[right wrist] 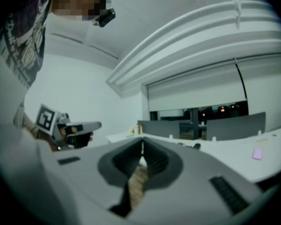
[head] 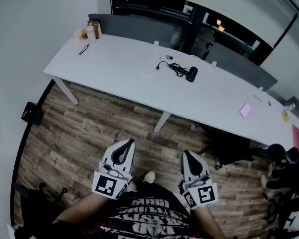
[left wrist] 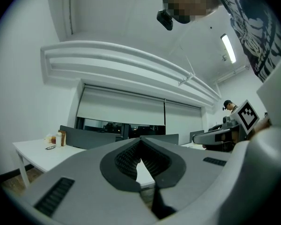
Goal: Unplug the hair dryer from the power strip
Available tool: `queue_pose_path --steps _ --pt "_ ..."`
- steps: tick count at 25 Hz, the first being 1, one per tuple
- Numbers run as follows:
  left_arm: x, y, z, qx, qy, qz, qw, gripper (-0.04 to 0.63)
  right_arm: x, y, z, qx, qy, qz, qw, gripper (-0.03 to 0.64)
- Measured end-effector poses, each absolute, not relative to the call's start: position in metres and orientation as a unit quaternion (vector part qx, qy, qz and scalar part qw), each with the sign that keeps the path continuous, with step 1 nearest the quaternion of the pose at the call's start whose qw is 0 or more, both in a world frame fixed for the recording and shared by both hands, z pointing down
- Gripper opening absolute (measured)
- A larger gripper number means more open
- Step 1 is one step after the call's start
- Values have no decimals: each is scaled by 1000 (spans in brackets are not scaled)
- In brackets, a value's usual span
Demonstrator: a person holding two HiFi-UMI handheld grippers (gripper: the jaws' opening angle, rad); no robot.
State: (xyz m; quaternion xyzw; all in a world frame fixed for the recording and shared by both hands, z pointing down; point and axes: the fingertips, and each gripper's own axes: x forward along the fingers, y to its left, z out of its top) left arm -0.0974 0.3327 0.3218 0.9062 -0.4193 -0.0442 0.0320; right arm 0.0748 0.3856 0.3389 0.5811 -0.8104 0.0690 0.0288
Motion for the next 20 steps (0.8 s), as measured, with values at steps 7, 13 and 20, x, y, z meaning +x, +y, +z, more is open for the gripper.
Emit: queue_pose_path --steps 7,13,20 --pt "-69 293 299 899 -433 -60 7 26 113 334 320 575 -817 42 3 32" --pt "-63 275 297 885 -461 -69 -9 26 130 312 320 556 -830 36 2 32" --pt "-50 267 298 884 -464 -56 -16 26 144 300 325 552 -832 48 -3 32"
